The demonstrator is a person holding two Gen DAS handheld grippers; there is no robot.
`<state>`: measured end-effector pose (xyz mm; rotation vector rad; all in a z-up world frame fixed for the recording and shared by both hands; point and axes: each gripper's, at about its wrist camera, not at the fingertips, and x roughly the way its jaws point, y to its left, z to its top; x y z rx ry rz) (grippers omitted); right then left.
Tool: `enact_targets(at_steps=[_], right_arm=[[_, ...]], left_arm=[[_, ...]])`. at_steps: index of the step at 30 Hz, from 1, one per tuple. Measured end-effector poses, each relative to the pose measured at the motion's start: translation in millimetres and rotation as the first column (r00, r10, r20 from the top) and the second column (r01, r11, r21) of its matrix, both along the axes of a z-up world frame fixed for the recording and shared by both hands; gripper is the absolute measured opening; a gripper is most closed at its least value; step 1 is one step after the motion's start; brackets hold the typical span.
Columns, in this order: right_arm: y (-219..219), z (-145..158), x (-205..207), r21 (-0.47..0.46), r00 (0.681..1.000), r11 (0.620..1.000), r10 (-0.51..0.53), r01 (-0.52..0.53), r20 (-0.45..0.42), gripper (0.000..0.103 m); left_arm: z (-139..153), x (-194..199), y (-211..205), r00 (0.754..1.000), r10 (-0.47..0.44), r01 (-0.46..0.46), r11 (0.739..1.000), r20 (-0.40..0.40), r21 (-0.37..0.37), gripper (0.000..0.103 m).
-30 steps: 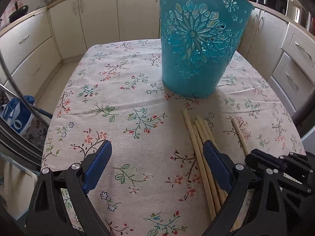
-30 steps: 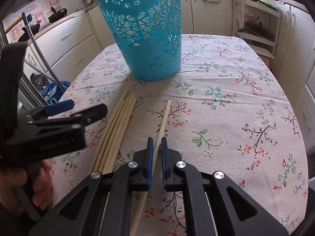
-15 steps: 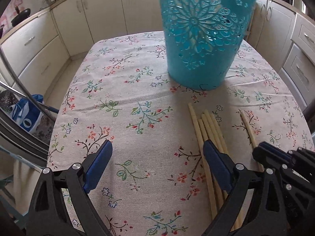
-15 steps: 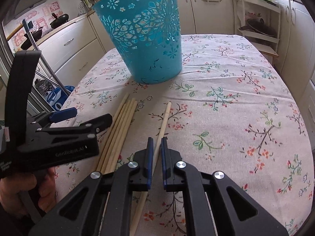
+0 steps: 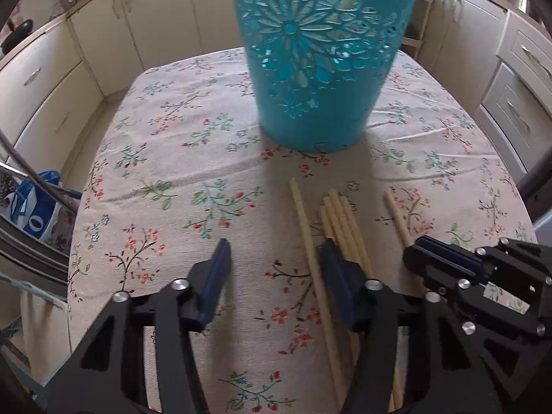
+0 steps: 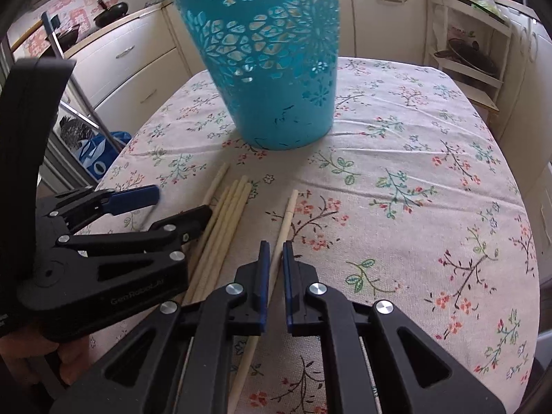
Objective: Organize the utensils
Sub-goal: 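Grasp a chopstick with the left tool while the right tool grasps another, then lift the chopstick with the left tool into the basket and open it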
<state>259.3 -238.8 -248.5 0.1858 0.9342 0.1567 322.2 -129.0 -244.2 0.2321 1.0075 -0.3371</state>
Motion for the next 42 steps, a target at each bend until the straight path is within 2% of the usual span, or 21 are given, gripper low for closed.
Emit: enact_targets(at_steps=[3,5,6,7,11,14,17,21,24,27,30,33,35,38,42], right_arm=[[-4,-1,1,0.012,1.0,1.0,0.02,-0.02,-0.009,0.008],[-3,0,3,0.005,1.0,1.0,0.017,-0.017,-0.012,0.008],[-1,1,4,-0.01,1.0,1.0,0.018,-0.018,-0.01,0.008],[0,1,5,-0.012,1.0,1.0,0.021,-0.021,-0.01,0.008],[-4,0,4,0.012,1.0,1.0,0.008,-0.007,-0.006,0.006],[-9,-2,0,0.034,1.0,0.999,-0.003,0.002,0.008,0.006],[-8,-3,-2,0.033,1.0,0.999,-0.007,0.006,0.022,0.006],[-10,-3,-1,0.049,1.0,0.999,-0.01,0.009,0.022,0.006],[-9,-3,-1,0.04,1.0,0.999,-0.011,0.01,0.024,0.006],[-8,-3,-2,0.033,1.0,0.999,-0.011,0.01,0.025,0.006],[-8,-3,-2,0.038,1.0,0.999,-0.011,0.01,0.025,0.006],[-8,-3,-3,0.048,1.0,0.999,-0.013,0.012,0.026,0.006],[-10,-4,-2,0.058,1.0,0.998,-0.015,0.014,0.025,0.006],[-14,-5,-3,0.082,1.0,0.996,-0.018,0.016,0.023,0.006],[-22,-7,-2,0.126,1.0,0.992,-0.024,0.022,0.014,0.006]], left_arm=[[-1,3,-3,1.0,-0.012,0.012,1.0,-0.006,-0.013,0.043],[-1,3,-8,0.999,-0.036,0.036,0.999,-0.002,-0.026,0.027],[-1,2,-10,0.999,-0.052,0.052,0.998,-0.009,-0.035,0.012],[0,2,-13,0.997,-0.079,0.078,0.996,-0.023,-0.046,0.005],[1,2,-15,0.991,-0.125,0.119,0.989,-0.055,-0.091,0.004],[7,4,1,0.992,-0.103,0.088,0.978,-0.074,-0.188,0.004],[34,-6,19,0.996,-0.087,0.078,0.96,-0.019,-0.271,0.004],[97,-18,42,0.988,-0.067,0.115,0.914,0.136,-0.389,0.004],[145,-17,49,0.967,-0.032,0.149,0.877,0.253,-0.457,0.004],[187,-9,46,0.934,0.008,0.185,0.846,0.358,-0.5,0.004],[221,4,39,0.894,0.059,0.199,0.836,0.444,-0.512,0.004],[244,23,25,0.85,0.131,0.178,0.841,0.511,-0.511,0.004],[250,40,14,0.829,0.183,0.149,0.839,0.529,-0.524,0.004],[249,63,-3,0.801,0.231,0.11,0.85,0.553,-0.515,0.004],[229,87,-19,0.788,0.27,0.057,0.862,0.553,-0.503,0.004]])
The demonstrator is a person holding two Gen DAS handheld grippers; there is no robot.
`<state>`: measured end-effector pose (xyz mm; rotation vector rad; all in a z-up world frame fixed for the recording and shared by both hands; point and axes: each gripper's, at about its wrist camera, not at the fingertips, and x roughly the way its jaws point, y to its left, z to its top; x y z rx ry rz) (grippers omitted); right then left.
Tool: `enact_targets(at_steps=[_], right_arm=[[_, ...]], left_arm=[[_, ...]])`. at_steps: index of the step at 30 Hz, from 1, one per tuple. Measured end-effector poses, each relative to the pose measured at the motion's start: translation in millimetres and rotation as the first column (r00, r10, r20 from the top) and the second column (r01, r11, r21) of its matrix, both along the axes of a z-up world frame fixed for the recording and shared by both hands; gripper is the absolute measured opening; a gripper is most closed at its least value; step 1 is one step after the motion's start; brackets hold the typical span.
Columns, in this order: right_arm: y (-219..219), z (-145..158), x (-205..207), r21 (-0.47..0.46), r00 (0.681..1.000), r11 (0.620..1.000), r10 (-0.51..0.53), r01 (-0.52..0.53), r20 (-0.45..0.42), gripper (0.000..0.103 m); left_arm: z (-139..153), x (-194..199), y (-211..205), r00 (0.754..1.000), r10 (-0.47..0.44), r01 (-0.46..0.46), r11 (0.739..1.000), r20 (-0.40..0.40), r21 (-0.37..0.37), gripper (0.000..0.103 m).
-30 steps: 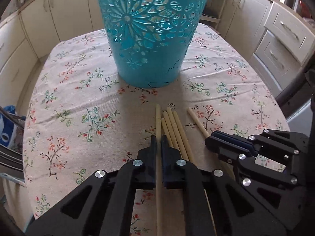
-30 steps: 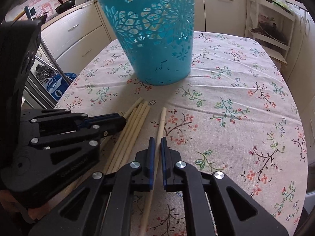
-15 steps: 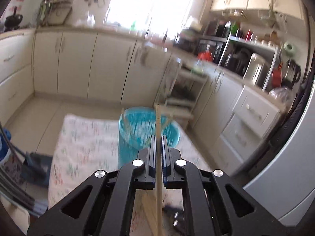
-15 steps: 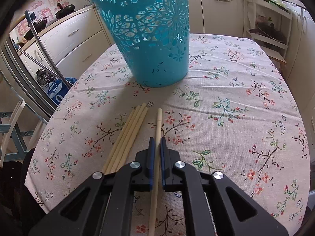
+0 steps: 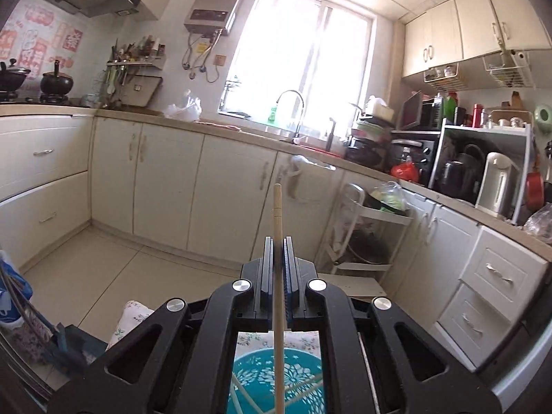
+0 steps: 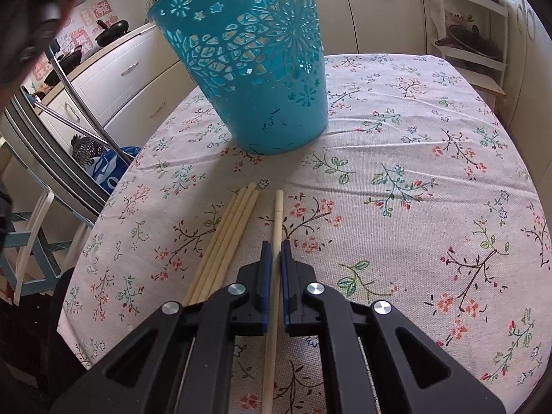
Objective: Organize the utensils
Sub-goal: 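Lift the chopstick with the left tool into the basket and open it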
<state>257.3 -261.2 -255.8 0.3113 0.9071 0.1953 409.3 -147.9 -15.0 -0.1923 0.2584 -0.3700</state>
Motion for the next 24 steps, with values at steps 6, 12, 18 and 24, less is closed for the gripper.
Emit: enact_targets(at_steps=[6,12,18,24], right_arm=[[-5,-2,1,0.053,1.0,0.999,0.0,0.0,-0.007,0.006],[-4,-3,0,0.067,1.0,0.998,-0.001,0.002,-0.01,0.006],[-5,-3,1,0.064,1.0,0.998,-0.001,0.002,-0.01,0.006],[-5,-3,0,0.063,1.0,0.998,-0.001,0.002,-0.01,0.006]], left_arm=[[-29,11,-9,0.999,0.039,-0.039,0.999,-0.016,0.024,0.005],[-46,12,-13,0.999,0.047,-0.045,0.996,-0.024,0.081,0.005],[-61,11,-10,0.997,0.042,-0.035,0.994,-0.066,0.102,0.005],[-70,-3,5,0.995,0.019,-0.007,0.991,-0.094,0.135,0.011]])
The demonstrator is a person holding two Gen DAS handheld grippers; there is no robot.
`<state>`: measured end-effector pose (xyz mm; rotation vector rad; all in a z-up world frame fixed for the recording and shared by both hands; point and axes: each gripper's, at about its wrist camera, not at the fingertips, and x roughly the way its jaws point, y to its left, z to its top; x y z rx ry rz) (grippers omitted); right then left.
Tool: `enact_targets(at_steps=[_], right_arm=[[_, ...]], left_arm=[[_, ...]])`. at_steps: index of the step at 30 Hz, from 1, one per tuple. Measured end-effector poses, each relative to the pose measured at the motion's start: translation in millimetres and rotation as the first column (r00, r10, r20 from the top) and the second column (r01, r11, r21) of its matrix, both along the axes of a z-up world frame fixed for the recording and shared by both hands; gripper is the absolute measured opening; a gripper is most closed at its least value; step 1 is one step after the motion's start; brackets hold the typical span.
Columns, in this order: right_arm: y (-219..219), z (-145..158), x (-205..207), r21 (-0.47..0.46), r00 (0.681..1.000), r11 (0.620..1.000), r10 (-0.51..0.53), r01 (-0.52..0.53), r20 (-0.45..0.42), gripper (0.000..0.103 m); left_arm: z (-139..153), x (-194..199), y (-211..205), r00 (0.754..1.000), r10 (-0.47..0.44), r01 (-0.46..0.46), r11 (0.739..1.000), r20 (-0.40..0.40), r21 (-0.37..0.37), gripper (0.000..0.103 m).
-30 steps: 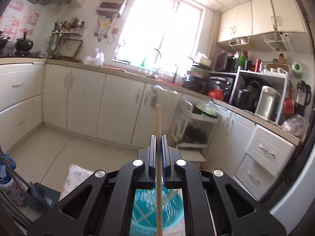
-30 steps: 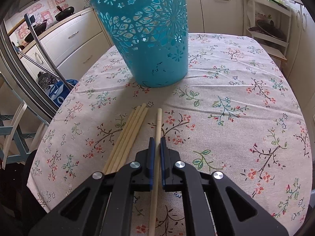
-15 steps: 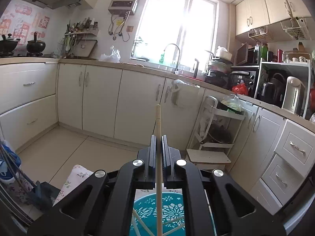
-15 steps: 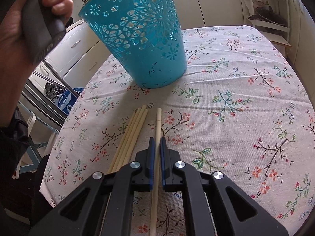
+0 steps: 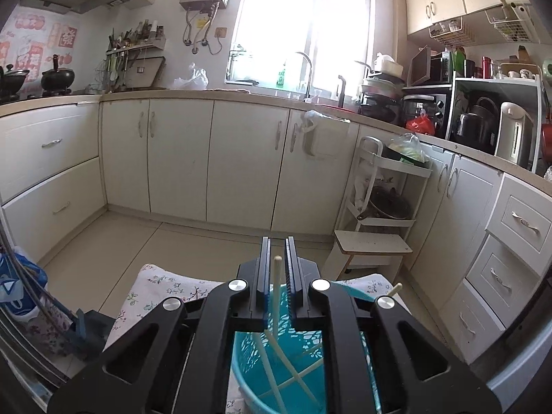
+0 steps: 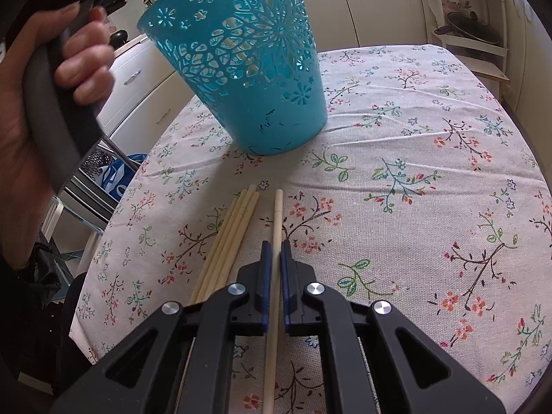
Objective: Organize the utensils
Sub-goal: 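Lift the chopstick with the left tool into the basket and open it, then raise the chopstick with the right tool over the teal basket and release it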
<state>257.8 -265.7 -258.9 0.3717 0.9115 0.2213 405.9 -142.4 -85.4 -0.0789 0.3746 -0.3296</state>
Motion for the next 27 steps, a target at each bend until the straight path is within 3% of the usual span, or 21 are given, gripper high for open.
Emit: enact_targets(at_steps=[2,4,7,11,14,15,18,21,24,27], right_arm=[[0,0,0,0.001,1.0,1.0,0.0,0.0,0.0,0.006],[-1,0,0,0.008,1.0,1.0,0.0,0.0,-0.001,0.006],[-2,-1,1,0.016,1.0,1.0,0.0,0.0,-0.004,0.006],[-3,2,-1,-0.005,1.0,1.0,0.01,-0.01,-0.021,0.008],[-3,7,-5,-0.027,0.999,0.999,0.016,-0.018,-0.043,0.021],[-2,8,-6,-0.047,0.999,0.999,0.015,-0.017,-0.045,0.021],[7,11,-8,-0.16,0.998,0.986,0.033,-0.04,-0.049,0.015],[25,13,-9,-0.32,0.997,0.944,0.067,-0.076,-0.041,0.009],[15,15,-9,-0.258,0.997,0.964,0.048,-0.064,-0.067,0.006],[-8,39,-24,-0.041,0.999,0.998,0.04,-0.04,-0.009,0.006]], left_arm=[[-1,-9,13,1.0,0.011,-0.011,1.0,-0.008,-0.005,0.024],[-1,-22,31,0.999,0.042,-0.042,0.999,-0.009,-0.017,0.049],[-7,-43,62,0.996,0.087,-0.087,0.996,-0.013,-0.033,0.059],[-32,-63,99,0.988,0.135,-0.138,0.99,-0.078,-0.032,0.066],[-64,-70,119,0.973,0.15,-0.157,0.987,-0.174,-0.025,0.068],[-75,-71,123,0.967,0.154,-0.162,0.986,-0.204,-0.025,0.068],[-98,-75,129,0.953,0.148,-0.165,0.986,-0.264,-0.041,0.068],[-111,-78,128,0.948,0.131,-0.154,0.986,-0.288,-0.057,0.068],[-120,-79,125,0.948,0.127,-0.148,0.988,-0.293,-0.052,0.068],[-134,-74,126,0.931,0.125,-0.152,0.987,-0.344,-0.054,0.071]])
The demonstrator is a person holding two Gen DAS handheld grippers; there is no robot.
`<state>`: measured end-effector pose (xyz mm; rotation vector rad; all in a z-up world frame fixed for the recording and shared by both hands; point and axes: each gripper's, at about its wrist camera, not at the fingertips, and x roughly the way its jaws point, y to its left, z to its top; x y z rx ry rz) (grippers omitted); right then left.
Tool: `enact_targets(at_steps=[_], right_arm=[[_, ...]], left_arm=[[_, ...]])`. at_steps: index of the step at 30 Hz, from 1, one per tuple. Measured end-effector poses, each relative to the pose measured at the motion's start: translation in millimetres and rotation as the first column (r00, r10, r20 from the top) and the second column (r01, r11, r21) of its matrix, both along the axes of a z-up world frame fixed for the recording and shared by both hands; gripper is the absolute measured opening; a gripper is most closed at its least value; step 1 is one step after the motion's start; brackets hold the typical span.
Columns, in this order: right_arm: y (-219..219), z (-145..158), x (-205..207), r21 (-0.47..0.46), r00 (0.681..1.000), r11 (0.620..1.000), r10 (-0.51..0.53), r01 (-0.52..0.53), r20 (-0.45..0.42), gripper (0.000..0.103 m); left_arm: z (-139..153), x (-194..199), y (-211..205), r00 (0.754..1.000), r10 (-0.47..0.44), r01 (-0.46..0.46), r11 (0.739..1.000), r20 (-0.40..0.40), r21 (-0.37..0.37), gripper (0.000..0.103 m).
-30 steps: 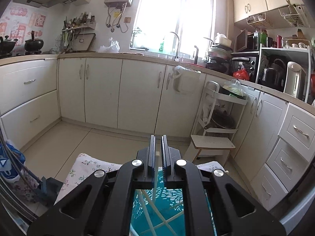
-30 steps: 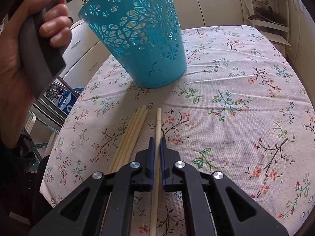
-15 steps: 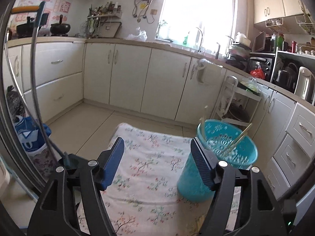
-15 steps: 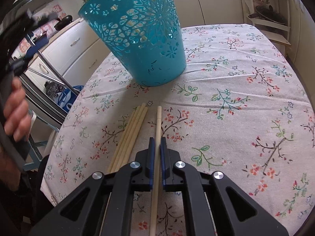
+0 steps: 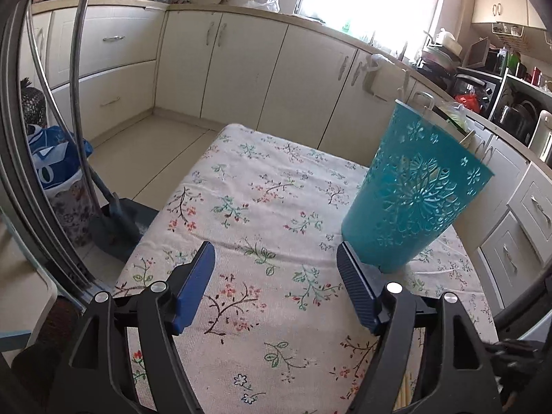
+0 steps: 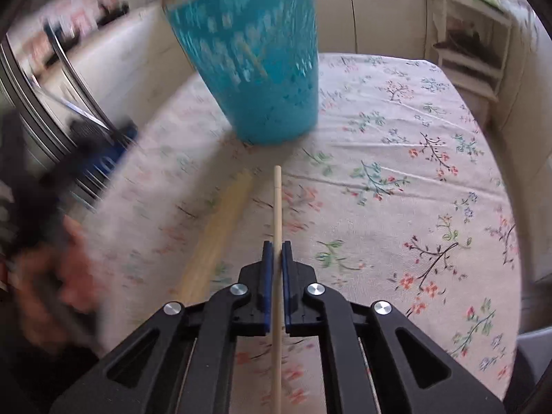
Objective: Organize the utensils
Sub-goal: 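Raise the chopstick with the right tool over the teal basket and release it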
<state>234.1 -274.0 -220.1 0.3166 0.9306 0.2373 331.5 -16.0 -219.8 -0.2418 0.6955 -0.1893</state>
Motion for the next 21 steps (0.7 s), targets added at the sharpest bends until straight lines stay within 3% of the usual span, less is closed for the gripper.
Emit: enact_targets(at_steps=[3,6,11,14,17,21], right_arm=[[-20,45,-13,0.196,0.99,0.98,0.002,-0.031,0.142,0.006],[-41,109,-10,0.303,0.945,0.953,-0.073,-0.029,0.318,0.006],[-47,184,38,0.301,0.835,0.949,-0.242,0.097,0.494,0.006],[-38,195,85,0.273,0.804,0.944,-0.306,0.186,0.51,0.006],[-26,187,133,0.196,0.802,0.944,-0.328,0.264,0.499,0.006],[-20,160,165,0.116,0.838,0.942,-0.333,0.314,0.433,0.006]], left_arm=[[-6,3,11,0.999,0.028,-0.03,0.998,-0.023,-0.06,0.072],[-7,1,7,1.0,0.02,-0.021,0.998,-0.021,-0.055,0.073],[-7,2,2,1.0,0.005,-0.006,0.999,-0.025,-0.04,0.076],[-7,1,5,1.0,0.008,-0.009,0.998,-0.025,-0.059,0.076],[-7,0,7,1.0,0.009,-0.011,0.997,-0.018,-0.071,0.076],[-7,0,7,1.0,0.002,-0.003,0.997,-0.015,-0.081,0.076]])
